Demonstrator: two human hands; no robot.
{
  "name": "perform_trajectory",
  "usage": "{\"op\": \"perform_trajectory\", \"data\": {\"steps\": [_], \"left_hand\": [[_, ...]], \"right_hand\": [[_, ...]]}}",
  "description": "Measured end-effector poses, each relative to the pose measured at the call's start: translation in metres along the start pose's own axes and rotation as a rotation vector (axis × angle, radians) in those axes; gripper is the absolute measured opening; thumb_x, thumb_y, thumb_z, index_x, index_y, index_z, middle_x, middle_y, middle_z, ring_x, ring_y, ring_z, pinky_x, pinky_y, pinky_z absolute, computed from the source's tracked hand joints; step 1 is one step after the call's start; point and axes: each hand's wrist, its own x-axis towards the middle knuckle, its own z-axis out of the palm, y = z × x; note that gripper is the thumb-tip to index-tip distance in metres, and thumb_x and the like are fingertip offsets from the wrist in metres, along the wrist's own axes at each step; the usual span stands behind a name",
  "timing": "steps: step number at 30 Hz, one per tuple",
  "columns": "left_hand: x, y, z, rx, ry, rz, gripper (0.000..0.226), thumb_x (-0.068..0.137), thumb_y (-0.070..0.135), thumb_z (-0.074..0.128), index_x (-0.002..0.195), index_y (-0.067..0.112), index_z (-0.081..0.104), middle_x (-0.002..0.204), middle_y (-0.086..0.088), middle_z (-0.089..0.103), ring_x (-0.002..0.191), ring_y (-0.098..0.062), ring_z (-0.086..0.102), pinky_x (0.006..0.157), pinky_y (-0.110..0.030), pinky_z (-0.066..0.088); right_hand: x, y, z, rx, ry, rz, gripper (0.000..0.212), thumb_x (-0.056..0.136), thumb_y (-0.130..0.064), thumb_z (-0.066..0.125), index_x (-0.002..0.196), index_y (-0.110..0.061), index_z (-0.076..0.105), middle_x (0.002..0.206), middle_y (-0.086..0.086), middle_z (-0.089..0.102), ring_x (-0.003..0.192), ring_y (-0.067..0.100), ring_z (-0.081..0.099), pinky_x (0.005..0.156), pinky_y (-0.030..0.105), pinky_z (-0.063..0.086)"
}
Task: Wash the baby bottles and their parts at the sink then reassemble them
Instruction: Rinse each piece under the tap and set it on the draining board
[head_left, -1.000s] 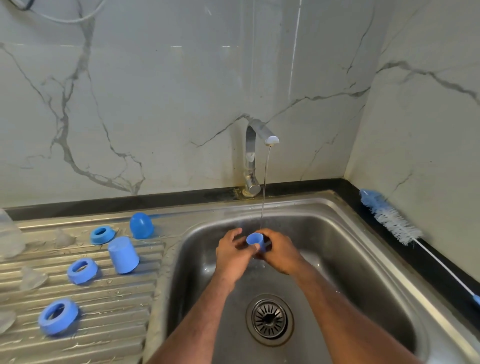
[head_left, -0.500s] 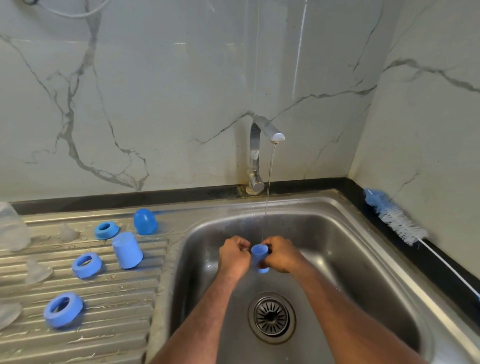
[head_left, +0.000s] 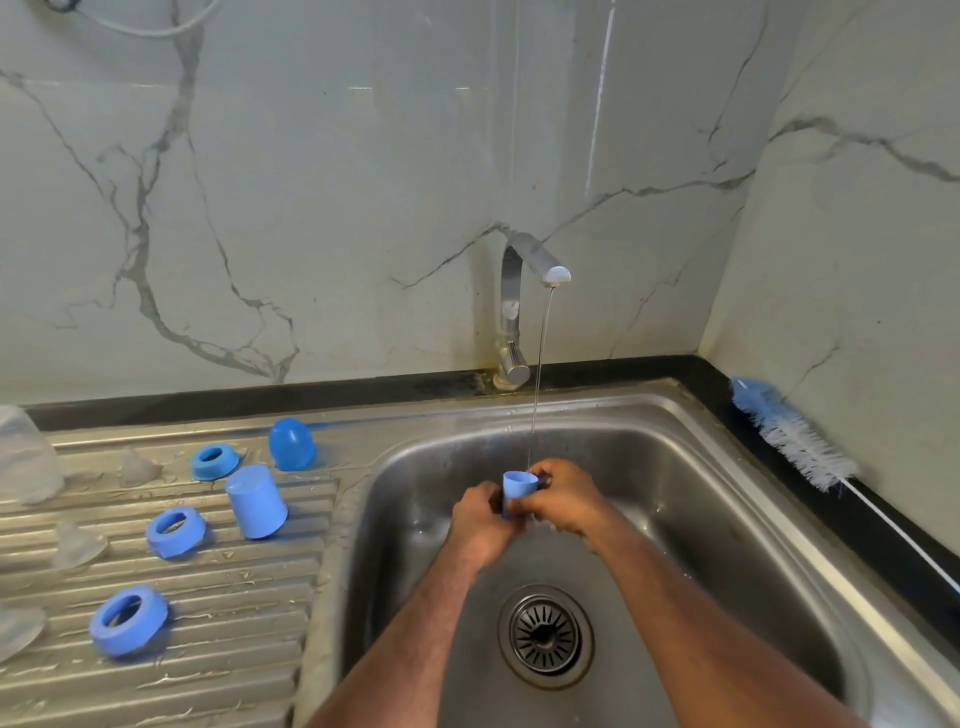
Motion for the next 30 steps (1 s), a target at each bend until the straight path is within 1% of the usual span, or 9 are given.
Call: {"op": "perform_trajectory", "data": {"steps": [4, 8, 11, 15, 19, 22, 25, 27, 30], "left_hand": [[-0.008, 0.012, 0.002, -0.332, -0.120, -0.019, 0.014, 0.094, 0.018, 0.067, 0.107, 0.013, 0.069, 0.094, -0.005, 0.076, 0.070, -0.016, 0.069, 0.064, -0.034, 0.053], [-0.013, 0.024, -0.007, -0.793, -0.254, -0.175, 0.036, 0.106, 0.034, 0.047, 0.112, 0.003, 0.066, 0.089, -0.011, 0.070, 0.055, -0.016, 0.055, 0.054, -0.030, 0.048], [-0.014, 0.026, -0.012, -0.911, -0.248, -0.223, 0.045, 0.108, 0.040, 0.035, 0.113, 0.005, 0.063, 0.076, -0.007, 0.064, 0.050, -0.014, 0.042, 0.052, -0.027, 0.039], [-0.014, 0.026, -0.007, -0.907, -0.240, -0.266, 0.053, 0.109, 0.044, 0.029, 0.118, 0.002, 0.061, 0.071, -0.007, 0.059, 0.046, -0.014, 0.038, 0.052, -0.026, 0.036], [-0.011, 0.021, -0.001, -0.738, -0.161, -0.204, 0.049, 0.107, 0.048, 0.036, 0.117, 0.006, 0.061, 0.082, -0.011, 0.069, 0.059, -0.022, 0.059, 0.056, -0.031, 0.045], [-0.013, 0.019, 0.002, -0.637, -0.090, -0.070, 0.026, 0.105, 0.030, 0.052, 0.120, 0.011, 0.059, 0.085, -0.010, 0.073, 0.069, -0.021, 0.067, 0.059, -0.031, 0.051], [-0.014, 0.022, 0.001, -0.583, -0.053, 0.040, 0.019, 0.101, 0.013, 0.058, 0.118, 0.006, 0.064, 0.074, -0.008, 0.071, 0.060, -0.018, 0.065, 0.054, -0.026, 0.051], [-0.015, 0.023, 0.001, -0.471, -0.069, 0.136, 0.016, 0.099, 0.009, 0.060, 0.113, 0.009, 0.068, 0.073, -0.007, 0.070, 0.057, -0.018, 0.063, 0.051, -0.028, 0.050], [-0.017, 0.022, 0.002, -0.257, -0.067, 0.224, 0.011, 0.098, 0.009, 0.061, 0.102, 0.011, 0.071, 0.070, -0.006, 0.069, 0.052, -0.018, 0.063, 0.047, -0.027, 0.047]], "right_hand": [[-0.006, -0.005, 0.001, 0.207, -0.150, 0.031, 0.033, 0.090, -0.049, 0.070, 0.117, -0.033, 0.060, 0.108, 0.000, 0.070, 0.086, 0.011, 0.064, 0.072, 0.031, 0.051], [-0.005, -0.002, 0.001, 0.621, -0.220, 0.087, 0.032, 0.101, -0.042, 0.054, 0.118, -0.019, 0.069, 0.097, 0.004, 0.071, 0.091, 0.019, 0.062, 0.085, 0.043, 0.047], [-0.005, 0.005, 0.000, 0.699, -0.312, 0.102, 0.042, 0.099, -0.042, 0.056, 0.121, -0.008, 0.069, 0.083, 0.006, 0.062, 0.081, 0.023, 0.061, 0.083, 0.046, 0.051], [-0.013, -0.003, 0.006, 0.739, -0.315, 0.126, 0.040, 0.104, -0.039, 0.051, 0.115, -0.004, 0.067, 0.071, 0.005, 0.052, 0.057, 0.020, 0.056, 0.068, 0.037, 0.049], [-0.007, -0.006, 0.019, 0.677, -0.084, 0.189, 0.038, 0.105, -0.045, 0.048, 0.117, -0.014, 0.067, 0.087, 0.006, 0.069, 0.072, 0.018, 0.063, 0.069, 0.035, 0.054], [-0.002, -0.005, 0.024, 0.699, 0.032, 0.258, 0.037, 0.104, -0.045, 0.050, 0.112, -0.014, 0.067, 0.097, 0.014, 0.074, 0.088, 0.027, 0.072, 0.081, 0.044, 0.061], [0.001, -0.004, 0.023, 0.729, 0.023, 0.317, 0.043, 0.104, -0.048, 0.047, 0.106, -0.010, 0.067, 0.075, 0.011, 0.070, 0.065, 0.023, 0.067, 0.068, 0.038, 0.059], [0.002, -0.003, 0.021, 0.741, -0.007, 0.362, 0.049, 0.106, -0.045, 0.039, 0.094, -0.007, 0.067, 0.054, 0.007, 0.056, 0.047, 0.020, 0.052, 0.057, 0.030, 0.046], [-0.002, 0.003, 0.019, 0.676, -0.041, 0.421, 0.035, 0.093, -0.024, 0.039, 0.068, -0.011, 0.060, 0.050, 0.007, 0.050, 0.042, 0.021, 0.049, 0.054, 0.024, 0.034]]}}
